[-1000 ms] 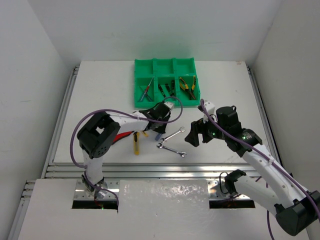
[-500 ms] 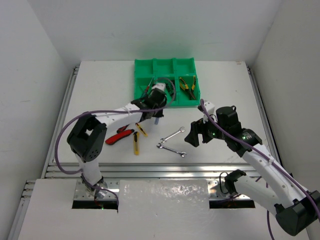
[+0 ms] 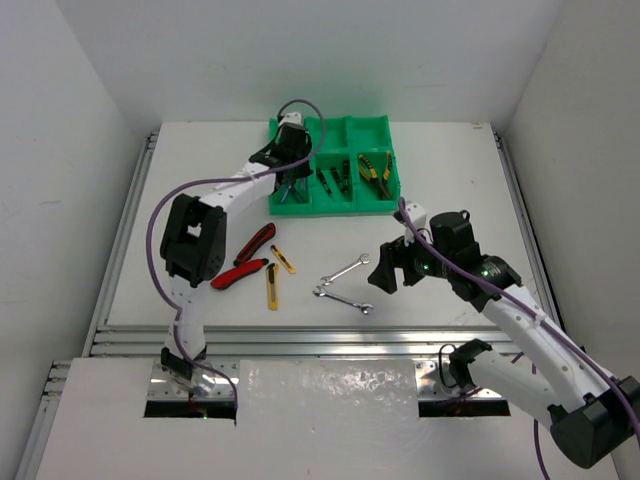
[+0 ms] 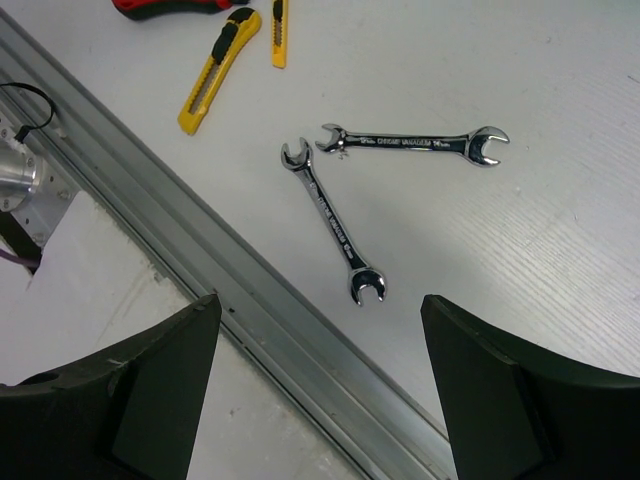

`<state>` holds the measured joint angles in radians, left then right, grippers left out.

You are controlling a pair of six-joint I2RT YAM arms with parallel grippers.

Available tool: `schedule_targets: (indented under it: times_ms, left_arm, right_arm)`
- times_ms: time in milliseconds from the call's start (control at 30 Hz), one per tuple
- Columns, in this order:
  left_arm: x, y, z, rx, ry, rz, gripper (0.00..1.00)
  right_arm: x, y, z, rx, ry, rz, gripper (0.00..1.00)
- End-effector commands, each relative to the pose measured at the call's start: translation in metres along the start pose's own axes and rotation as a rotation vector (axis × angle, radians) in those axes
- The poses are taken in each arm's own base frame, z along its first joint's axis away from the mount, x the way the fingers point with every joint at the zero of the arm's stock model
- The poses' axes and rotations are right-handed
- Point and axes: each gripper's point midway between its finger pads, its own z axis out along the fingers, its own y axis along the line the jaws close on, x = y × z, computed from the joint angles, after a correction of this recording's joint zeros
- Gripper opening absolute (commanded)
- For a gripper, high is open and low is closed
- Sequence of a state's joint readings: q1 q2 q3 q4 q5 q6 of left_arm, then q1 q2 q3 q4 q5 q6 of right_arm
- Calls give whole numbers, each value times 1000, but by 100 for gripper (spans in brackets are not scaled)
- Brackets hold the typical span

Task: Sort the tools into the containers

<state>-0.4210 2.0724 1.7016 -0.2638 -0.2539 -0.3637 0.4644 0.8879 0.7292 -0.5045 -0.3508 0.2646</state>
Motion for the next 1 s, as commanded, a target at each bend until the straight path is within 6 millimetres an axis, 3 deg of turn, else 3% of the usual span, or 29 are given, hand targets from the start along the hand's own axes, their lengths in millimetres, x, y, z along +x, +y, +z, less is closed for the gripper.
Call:
schedule_targets:
  times_ms: [0,167,233,267,367,567,700,800,900,933,967]
  left_arm:
    - [-14,1,12,20,-11,21,0]
    - [-10,11,38,-6,-5,3,3]
    - [-4,21,45,-51,25,-14,21]
    - [-4,21,49,-59,31,-16,44]
    - [-2,32,45,-115,18,-33,83]
    - [-21,46,24,-184,-41,-70,87]
    - [-38,40,2,-148,-83,-93,87]
    - [-62,35,-30,-103,-151,-121,87]
    - [-88,36,-76,-77,-229,-148,87]
    - [-100,38,-103,-60,-268,-160,88]
    - [-102,42,-117,-64,-274,-163,88]
  right_arm:
    - [-8,4,2,-31,-30,-27,82]
    - [-9,7,3,-44,-29,-28,82]
    - [-8,8,3,-57,-29,-32,82]
    - [-9,9,4,-61,-37,-34,82]
    - [-9,10,3,-65,-38,-36,82]
    - [-6,8,6,-63,-26,-24,82]
    - [-4,4,11,-43,-12,-2,81]
    - [1,-2,19,-15,30,18,81]
    - [3,-13,29,83,55,13,81]
    - [6,-9,35,88,77,-2,81]
    - [7,-14,38,121,87,-18,81]
